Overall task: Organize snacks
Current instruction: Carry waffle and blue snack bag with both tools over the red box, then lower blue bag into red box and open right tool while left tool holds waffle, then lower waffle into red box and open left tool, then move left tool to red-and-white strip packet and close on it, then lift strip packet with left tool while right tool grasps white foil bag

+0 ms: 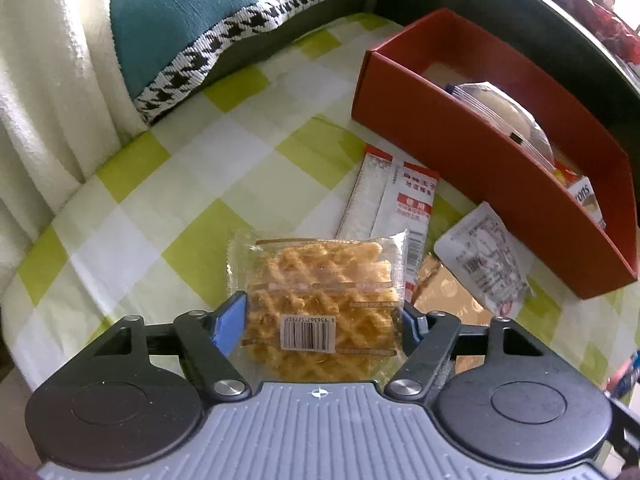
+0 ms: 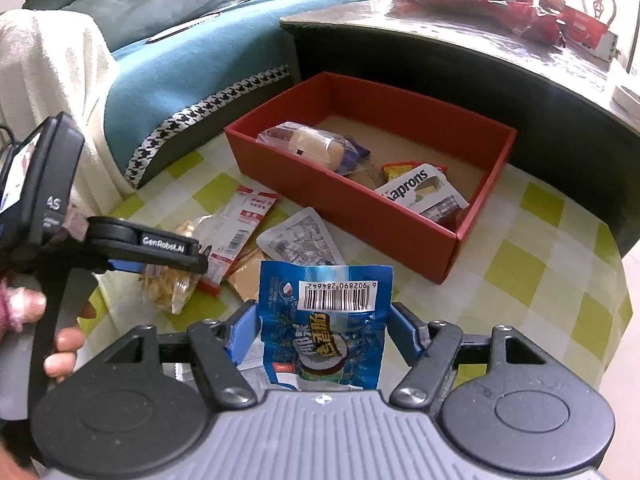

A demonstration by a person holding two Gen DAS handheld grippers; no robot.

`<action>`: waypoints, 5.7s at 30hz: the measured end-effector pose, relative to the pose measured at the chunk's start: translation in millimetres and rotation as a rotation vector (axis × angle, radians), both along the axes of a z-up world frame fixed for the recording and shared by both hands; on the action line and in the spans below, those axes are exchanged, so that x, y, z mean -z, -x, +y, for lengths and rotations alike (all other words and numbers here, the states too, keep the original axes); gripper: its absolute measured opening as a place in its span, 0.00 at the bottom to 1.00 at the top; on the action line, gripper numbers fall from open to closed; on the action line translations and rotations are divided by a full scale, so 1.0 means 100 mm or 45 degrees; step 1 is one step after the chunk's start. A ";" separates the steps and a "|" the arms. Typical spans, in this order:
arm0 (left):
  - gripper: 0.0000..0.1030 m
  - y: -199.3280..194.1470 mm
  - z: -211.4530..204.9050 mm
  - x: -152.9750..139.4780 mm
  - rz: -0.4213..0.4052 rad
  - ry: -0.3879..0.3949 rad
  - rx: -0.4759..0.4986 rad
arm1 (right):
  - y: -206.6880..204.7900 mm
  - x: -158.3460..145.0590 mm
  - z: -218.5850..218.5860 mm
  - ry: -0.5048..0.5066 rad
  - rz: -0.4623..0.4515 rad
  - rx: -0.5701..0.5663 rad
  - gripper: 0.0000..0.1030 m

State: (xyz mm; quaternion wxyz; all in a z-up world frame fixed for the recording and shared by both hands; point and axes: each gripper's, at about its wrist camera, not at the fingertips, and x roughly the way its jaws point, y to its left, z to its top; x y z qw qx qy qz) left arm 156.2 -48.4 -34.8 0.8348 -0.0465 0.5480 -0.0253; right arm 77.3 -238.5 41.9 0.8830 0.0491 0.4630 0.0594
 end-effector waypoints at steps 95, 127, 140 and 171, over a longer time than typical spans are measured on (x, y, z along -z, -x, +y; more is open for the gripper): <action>0.95 -0.74 -0.98 -0.77 -0.427 -0.035 0.210 | -1.24 -0.10 -0.47 0.074 -0.209 0.181 0.77; 0.95 -0.54 -0.26 0.08 0.015 0.005 0.138 | -0.46 0.23 -0.02 0.013 -0.013 0.034 0.81; 0.70 -0.46 -0.48 0.19 -0.011 -0.153 0.197 | -0.48 0.29 -0.12 -0.012 0.045 0.033 0.81; 0.64 -0.08 0.18 0.19 0.108 -0.043 0.199 | -0.22 0.75 1.02 0.426 0.159 0.004 0.84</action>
